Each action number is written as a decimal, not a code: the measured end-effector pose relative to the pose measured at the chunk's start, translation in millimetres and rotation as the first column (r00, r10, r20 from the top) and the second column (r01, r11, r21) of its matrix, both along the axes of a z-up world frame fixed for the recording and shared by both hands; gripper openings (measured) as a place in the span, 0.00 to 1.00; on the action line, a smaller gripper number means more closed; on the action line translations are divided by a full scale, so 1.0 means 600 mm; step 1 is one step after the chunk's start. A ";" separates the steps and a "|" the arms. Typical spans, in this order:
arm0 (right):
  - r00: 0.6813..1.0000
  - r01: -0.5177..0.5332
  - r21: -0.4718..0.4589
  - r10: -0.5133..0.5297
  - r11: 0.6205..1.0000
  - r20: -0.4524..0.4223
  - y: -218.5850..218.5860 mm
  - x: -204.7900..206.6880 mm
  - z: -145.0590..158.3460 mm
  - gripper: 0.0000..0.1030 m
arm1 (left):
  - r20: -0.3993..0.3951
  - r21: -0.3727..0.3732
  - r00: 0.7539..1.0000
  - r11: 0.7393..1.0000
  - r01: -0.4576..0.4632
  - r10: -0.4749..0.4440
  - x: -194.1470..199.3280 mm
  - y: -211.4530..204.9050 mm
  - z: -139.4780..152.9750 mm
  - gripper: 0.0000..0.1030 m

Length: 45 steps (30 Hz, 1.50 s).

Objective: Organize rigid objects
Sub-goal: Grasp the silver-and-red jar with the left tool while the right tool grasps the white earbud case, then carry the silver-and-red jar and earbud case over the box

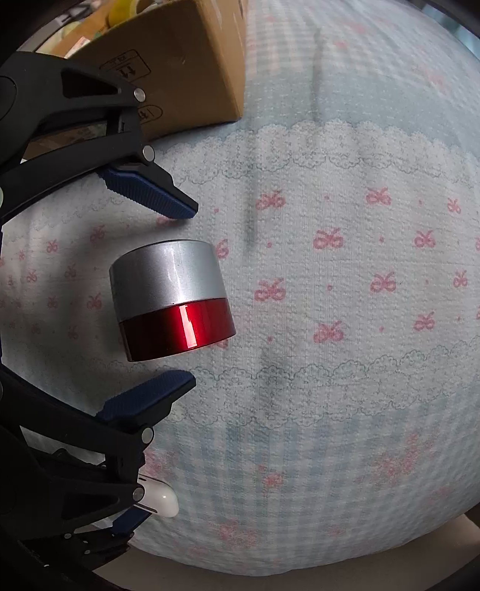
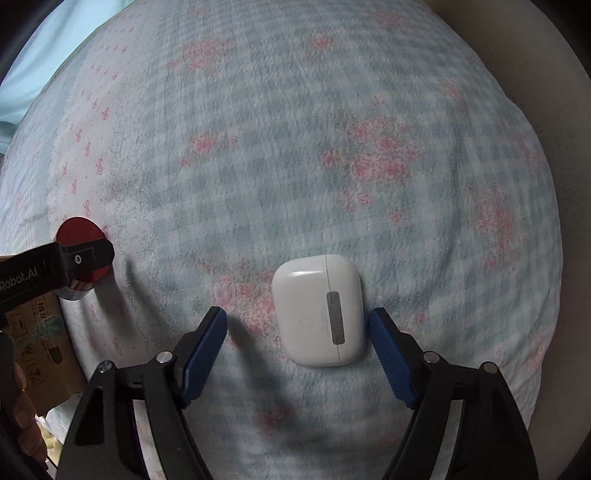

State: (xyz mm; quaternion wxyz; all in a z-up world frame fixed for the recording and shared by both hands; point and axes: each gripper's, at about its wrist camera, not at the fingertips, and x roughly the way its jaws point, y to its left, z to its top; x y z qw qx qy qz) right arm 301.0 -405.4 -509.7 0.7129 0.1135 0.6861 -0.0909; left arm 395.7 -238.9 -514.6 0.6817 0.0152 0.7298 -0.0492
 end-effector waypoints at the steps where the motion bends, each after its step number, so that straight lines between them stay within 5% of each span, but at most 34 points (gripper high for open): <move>1: 1.000 -0.004 -0.010 0.004 1.000 -0.006 0.003 0.002 -0.003 0.73 | -0.010 -0.002 1.000 1.000 -0.001 0.001 0.000 0.001 -0.007 0.63; 4: 1.000 -0.008 -0.049 0.007 0.999 -0.026 0.013 0.005 -0.008 0.67 | -0.004 -0.001 1.000 1.000 -0.001 0.001 -0.003 -0.001 -0.014 0.58; 6: 0.999 -0.010 -0.076 0.007 0.997 -0.035 0.020 0.007 -0.010 0.57 | -0.003 -0.016 1.000 1.000 0.008 -0.008 -0.004 -0.001 -0.014 0.44; 9: 0.999 0.020 -0.101 -0.024 0.995 -0.038 0.025 0.005 -0.006 0.42 | 0.001 0.005 1.000 1.000 0.031 -0.031 0.007 -0.010 -0.007 0.42; 24: 0.995 0.097 -0.055 -0.097 0.994 0.000 -0.021 -0.008 0.022 0.42 | 0.038 -0.031 0.997 0.997 0.065 -0.064 -0.012 -0.015 0.045 0.42; 33: 0.986 0.154 -0.029 -0.152 0.988 0.065 -0.056 -0.039 0.096 0.40 | 0.110 -0.072 0.989 0.992 0.105 -0.096 -0.023 -0.025 0.142 0.41; 45: 0.956 0.139 -0.015 -0.130 0.990 0.262 -0.001 -0.070 0.303 0.40 | 0.329 -0.148 0.938 0.976 0.161 -0.105 -0.084 0.044 0.363 0.41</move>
